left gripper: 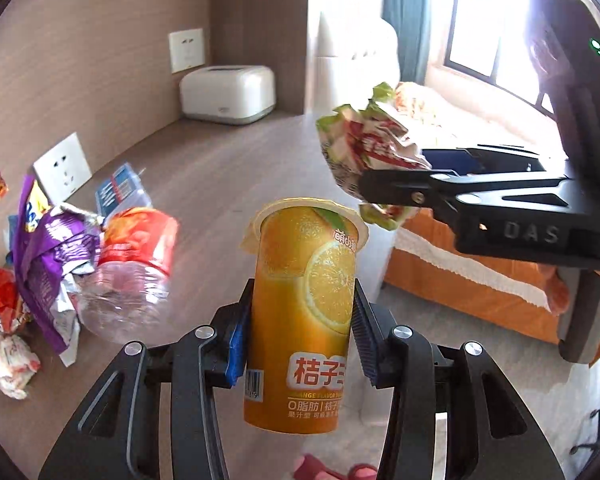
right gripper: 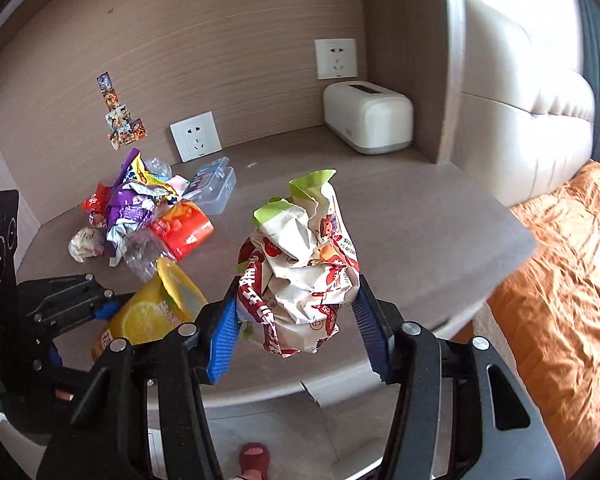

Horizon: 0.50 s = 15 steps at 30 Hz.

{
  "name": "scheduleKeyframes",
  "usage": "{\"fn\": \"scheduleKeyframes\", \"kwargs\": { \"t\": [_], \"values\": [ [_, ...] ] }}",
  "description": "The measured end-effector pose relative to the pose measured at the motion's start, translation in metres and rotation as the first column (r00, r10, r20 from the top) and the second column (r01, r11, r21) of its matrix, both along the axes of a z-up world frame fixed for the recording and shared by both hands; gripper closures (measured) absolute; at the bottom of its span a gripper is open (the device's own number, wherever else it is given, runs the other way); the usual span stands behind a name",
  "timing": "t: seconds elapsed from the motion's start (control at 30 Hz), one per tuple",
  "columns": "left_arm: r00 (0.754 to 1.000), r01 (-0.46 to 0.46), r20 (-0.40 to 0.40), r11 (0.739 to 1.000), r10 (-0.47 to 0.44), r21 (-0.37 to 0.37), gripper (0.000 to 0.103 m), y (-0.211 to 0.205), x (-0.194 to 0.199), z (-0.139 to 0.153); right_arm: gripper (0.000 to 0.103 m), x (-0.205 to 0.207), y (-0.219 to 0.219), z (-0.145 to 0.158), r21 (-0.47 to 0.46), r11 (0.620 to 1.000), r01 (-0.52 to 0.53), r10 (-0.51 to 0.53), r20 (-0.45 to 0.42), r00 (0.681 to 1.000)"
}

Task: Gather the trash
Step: 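Carry cup and wrapper over the white bin and open both tools to drop them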

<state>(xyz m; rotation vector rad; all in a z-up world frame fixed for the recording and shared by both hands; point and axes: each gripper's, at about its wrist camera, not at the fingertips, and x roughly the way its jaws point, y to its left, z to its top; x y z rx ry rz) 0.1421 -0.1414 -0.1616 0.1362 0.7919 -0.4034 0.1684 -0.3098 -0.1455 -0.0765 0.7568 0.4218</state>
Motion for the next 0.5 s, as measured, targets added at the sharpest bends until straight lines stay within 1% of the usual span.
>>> {"fn": "scheduleKeyframes", "kwargs": {
  "t": [0.17,0.3,0.43,0.5],
  "values": [
    [0.999,0.053,0.011,0.999,-0.053,-0.001,0.059,-0.03,-0.019,0.008,0.048,-0.034,-0.031,0.001,0.008,0.998,0.058,-0.058,-0.001,0.998],
    [0.994,0.107,0.008,0.994,-0.107,-0.004,0.059,-0.057,-0.032,0.01,0.048,-0.063,-0.06,-0.001,0.013,0.992,0.125,-0.125,-0.004,0.992],
    [0.983,0.186,-0.01,0.983,-0.186,-0.005,0.059,-0.091,-0.048,0.002,0.048,-0.09,-0.091,-0.008,0.016,0.977,0.21,-0.21,-0.016,0.978],
    [0.971,0.236,-0.027,0.972,-0.236,-0.011,0.059,-0.109,-0.057,-0.006,0.048,-0.104,-0.107,-0.015,0.019,0.966,0.258,-0.257,-0.027,0.966]
  ]
}}
